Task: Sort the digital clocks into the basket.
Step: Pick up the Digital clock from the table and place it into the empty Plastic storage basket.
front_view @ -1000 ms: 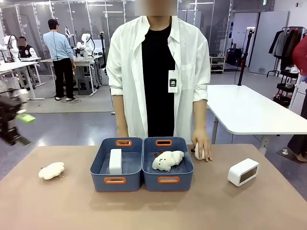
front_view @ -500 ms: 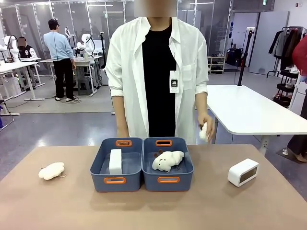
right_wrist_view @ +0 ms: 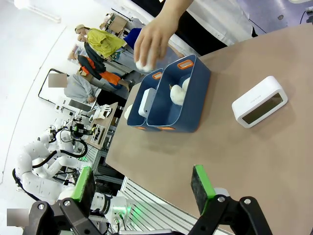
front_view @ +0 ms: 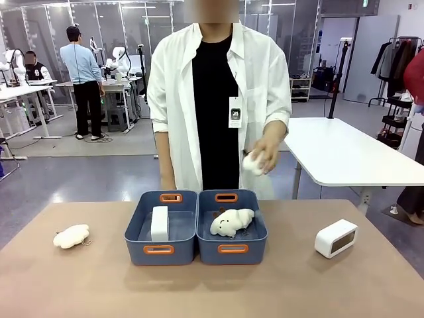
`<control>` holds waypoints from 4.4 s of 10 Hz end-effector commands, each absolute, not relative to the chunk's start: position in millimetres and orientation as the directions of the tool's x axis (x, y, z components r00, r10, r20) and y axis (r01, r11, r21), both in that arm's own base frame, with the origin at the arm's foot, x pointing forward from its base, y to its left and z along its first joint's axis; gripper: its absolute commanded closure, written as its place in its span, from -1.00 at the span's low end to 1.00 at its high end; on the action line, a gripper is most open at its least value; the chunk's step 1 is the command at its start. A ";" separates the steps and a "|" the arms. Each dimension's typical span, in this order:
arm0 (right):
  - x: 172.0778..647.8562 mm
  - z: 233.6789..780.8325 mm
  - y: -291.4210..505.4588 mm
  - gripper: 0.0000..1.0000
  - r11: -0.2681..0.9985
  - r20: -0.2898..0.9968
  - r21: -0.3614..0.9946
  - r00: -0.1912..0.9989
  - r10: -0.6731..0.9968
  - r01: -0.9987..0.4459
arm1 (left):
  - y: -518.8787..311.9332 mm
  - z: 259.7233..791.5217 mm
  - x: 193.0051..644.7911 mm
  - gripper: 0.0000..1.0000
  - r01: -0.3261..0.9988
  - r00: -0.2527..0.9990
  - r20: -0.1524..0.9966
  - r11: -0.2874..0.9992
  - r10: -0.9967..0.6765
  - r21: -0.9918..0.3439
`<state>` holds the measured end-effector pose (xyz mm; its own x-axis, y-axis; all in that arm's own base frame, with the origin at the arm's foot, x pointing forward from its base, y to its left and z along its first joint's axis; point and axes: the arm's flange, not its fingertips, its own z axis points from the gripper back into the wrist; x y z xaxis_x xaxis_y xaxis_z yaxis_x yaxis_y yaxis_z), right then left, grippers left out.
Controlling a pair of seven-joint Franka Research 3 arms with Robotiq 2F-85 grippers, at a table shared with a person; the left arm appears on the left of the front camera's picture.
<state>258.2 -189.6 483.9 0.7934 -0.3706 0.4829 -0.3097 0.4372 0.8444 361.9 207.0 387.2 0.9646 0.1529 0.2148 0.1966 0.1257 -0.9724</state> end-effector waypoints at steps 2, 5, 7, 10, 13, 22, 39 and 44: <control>258.2 485.0 -189.7 -1.00 0.436 0.492 0.841 0.790 -0.366 -0.322 | 206.4 391.6 356.9 -1.00 0.200 0.967 0.218 0.143 0.129 -0.969; 258.2 485.0 -189.7 -1.00 0.436 0.492 0.841 0.790 -0.366 -0.322 | 206.4 391.6 356.9 -1.00 0.200 0.967 0.218 0.143 0.129 -0.969; 258.2 485.0 -189.7 -1.00 0.436 0.492 0.841 0.790 -0.366 -0.322 | 206.4 391.6 356.9 -1.00 0.200 0.967 0.218 0.143 0.129 -0.969; 258.2 485.0 -189.7 -1.00 0.436 0.492 0.841 0.790 -0.366 -0.322 | 206.4 391.6 356.9 -1.00 0.200 0.967 0.218 0.143 0.129 -0.969; 266.5 508.8 -170.7 -1.00 0.472 0.424 0.853 0.824 -0.376 -0.224 | 206.4 391.6 356.9 -1.00 0.200 0.967 0.218 0.143 0.129 -0.969; 433.9 498.8 -51.7 -1.00 0.572 -0.029 0.552 0.699 -0.714 0.607 | 206.4 391.6 356.9 -1.00 0.200 0.967 0.218 0.143 0.129 -0.969; 547.2 373.3 -39.5 -1.00 0.502 -0.140 0.224 0.537 -0.832 0.835 | 206.4 391.6 356.9 -1.00 0.200 0.967 0.218 0.143 0.129 -0.969; 572.4 321.3 -32.0 -1.00 0.488 -0.160 0.091 0.497 -0.853 0.868 | 206.4 391.6 356.9 -1.00 0.200 0.967 0.218 0.143 0.129 -0.969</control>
